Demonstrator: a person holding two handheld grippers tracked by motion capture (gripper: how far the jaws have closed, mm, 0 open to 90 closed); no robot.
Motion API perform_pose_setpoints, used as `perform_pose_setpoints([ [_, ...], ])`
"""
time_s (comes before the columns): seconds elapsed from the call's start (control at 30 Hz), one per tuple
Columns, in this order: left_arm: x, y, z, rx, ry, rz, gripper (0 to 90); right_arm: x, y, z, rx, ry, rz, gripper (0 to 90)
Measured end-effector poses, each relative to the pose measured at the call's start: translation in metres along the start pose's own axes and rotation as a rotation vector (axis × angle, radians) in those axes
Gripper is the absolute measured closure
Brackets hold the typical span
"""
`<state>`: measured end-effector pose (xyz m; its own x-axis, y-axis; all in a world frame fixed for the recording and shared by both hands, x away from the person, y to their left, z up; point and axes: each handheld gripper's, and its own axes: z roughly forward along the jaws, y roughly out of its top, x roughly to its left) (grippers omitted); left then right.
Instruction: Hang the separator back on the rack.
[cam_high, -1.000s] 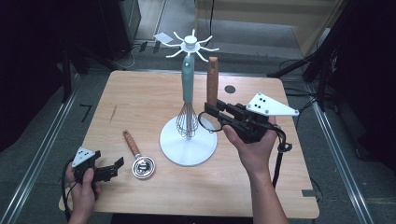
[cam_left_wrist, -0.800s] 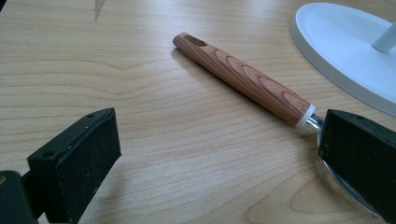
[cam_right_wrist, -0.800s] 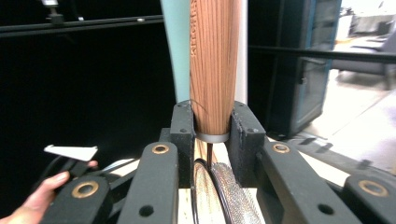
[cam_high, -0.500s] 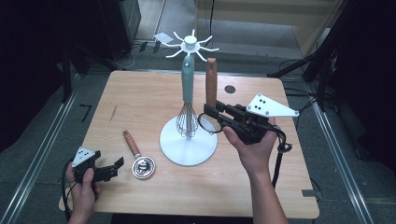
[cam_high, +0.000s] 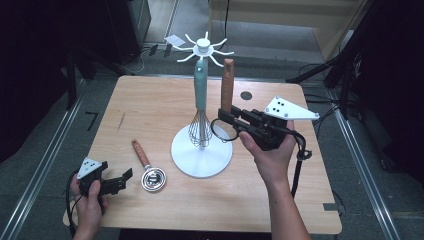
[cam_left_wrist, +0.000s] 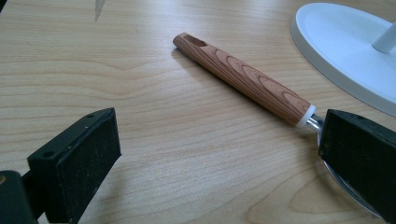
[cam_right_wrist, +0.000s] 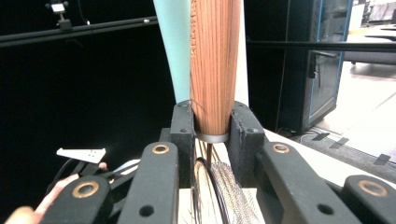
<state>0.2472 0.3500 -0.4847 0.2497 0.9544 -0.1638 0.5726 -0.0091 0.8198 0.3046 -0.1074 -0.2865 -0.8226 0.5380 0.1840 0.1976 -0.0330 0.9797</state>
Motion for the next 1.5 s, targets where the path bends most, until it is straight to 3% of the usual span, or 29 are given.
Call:
perform_pose_setpoints([
  [0.43,0.0,0.0,0.0,-0.001,-0.001,0.0,0.0,0.007,0.003,0.005,0.014,0.013,-0.029,75.8],
  [0.57,0.0,0.0,0.0,0.0,-0.001,0.0,0.0,0.003,0.005,0.0,-0.025,-0.023,-0.004,75.8],
  [0.67,0.0,0.0,0.0,0.0,-0.001,0.001,0.0,0.001,0.005,0.001,-0.004,-0.049,0.004,75.8],
  [0.93,0.0,0.0,0.0,0.0,-0.001,0.0,0.0,0.003,0.003,0.009,0.035,-0.035,-0.008,75.9],
  [1.5,0.0,0.0,0.0,0.001,0.0,0.001,0.0,0.014,0.008,0.016,0.053,0.004,-0.061,76.1],
])
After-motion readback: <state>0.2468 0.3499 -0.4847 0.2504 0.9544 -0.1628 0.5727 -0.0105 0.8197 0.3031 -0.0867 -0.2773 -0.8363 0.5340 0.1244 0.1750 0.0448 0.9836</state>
